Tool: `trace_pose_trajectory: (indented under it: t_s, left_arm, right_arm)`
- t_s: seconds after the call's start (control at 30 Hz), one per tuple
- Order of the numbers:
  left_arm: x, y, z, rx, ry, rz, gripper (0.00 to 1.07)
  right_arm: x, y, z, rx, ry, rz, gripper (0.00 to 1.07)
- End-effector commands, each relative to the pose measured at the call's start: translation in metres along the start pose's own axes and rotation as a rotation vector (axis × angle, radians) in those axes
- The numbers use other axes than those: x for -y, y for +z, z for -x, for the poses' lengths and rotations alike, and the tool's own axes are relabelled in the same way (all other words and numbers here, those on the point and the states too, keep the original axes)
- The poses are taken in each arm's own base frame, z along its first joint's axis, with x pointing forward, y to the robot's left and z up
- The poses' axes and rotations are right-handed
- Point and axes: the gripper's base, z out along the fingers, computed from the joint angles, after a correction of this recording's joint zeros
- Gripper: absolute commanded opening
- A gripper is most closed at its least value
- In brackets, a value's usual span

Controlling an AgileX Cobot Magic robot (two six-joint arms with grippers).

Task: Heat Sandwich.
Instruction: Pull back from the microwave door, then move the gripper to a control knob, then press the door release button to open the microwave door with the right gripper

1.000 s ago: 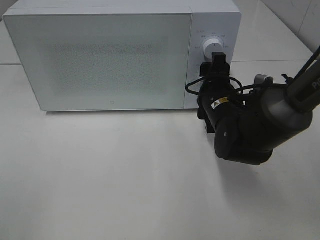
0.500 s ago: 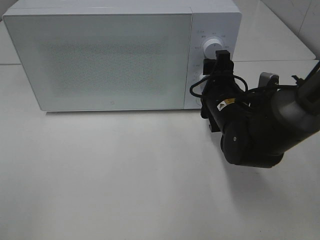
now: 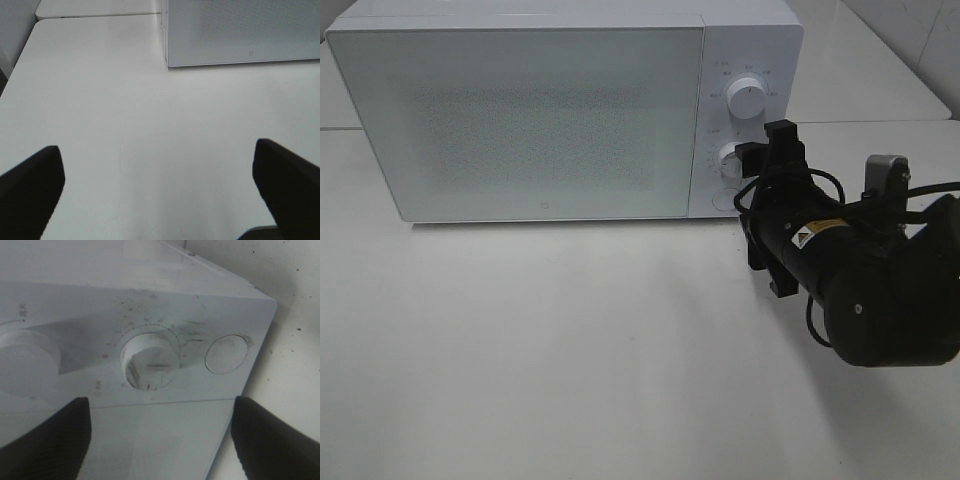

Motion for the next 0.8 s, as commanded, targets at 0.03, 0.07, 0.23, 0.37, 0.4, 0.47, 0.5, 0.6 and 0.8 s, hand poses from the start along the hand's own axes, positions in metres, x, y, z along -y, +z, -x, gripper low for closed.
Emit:
trace_pose_trajectory:
  t_s: [0.03, 0.07, 0.23, 0.37, 0.4, 0.47, 0.5, 0.6, 0.8]
  left_arm:
    - [0.0, -0.002, -0.002, 0.016, 0.002, -0.007, 0.98]
    - [0.0, -0.002, -0.002, 0.016, 0.002, -0.007, 0.98]
    - [0.0, -0.002, -0.002, 0.016, 0.002, -0.007, 0.98]
    - [0.0, -0.002, -0.002, 0.016, 0.002, -0.007, 0.98]
    - [0.0, -0.002, -0.002, 0.016, 0.002, -0.007, 0.98]
    - [0.0, -0.002, -0.002, 0.016, 0.002, -0.007, 0.98]
    - [0.0, -0.002, -0.002, 0.016, 0.002, -0.007, 0.98]
    - [0.0, -0.002, -0.002, 0.016, 0.002, -0.007, 0.98]
    - [0.0, -0.002, -0.002, 0.016, 0.002, -0.007, 0.98]
  right_arm:
    - [-0.005, -0.015, 0.002, -0.065, -0.125, -0.051, 0.76]
    - [-0.005, -0.015, 0.002, -0.065, -0.125, -0.051, 0.76]
    - [-0.012, -0.027, 0.0, -0.168, -0.336, -0.132, 0.76]
    - [-0.017, -0.037, -0.001, -0.252, -0.521, -0.186, 0.76]
    - [-0.018, -0.04, -0.001, -0.278, -0.579, -0.197, 0.76]
    - [-0.019, -0.048, -0.002, -0.36, -0.752, -0.22, 0.76]
    - [-0.019, -0.05, -0.002, -0.389, -0.793, -0.231, 0.76]
    - [-0.019, -0.056, -0.003, -0.449, -0.888, -0.245, 0.76]
    - [-0.018, -0.073, -0.005, -0.654, -1.167, -0.257, 0.76]
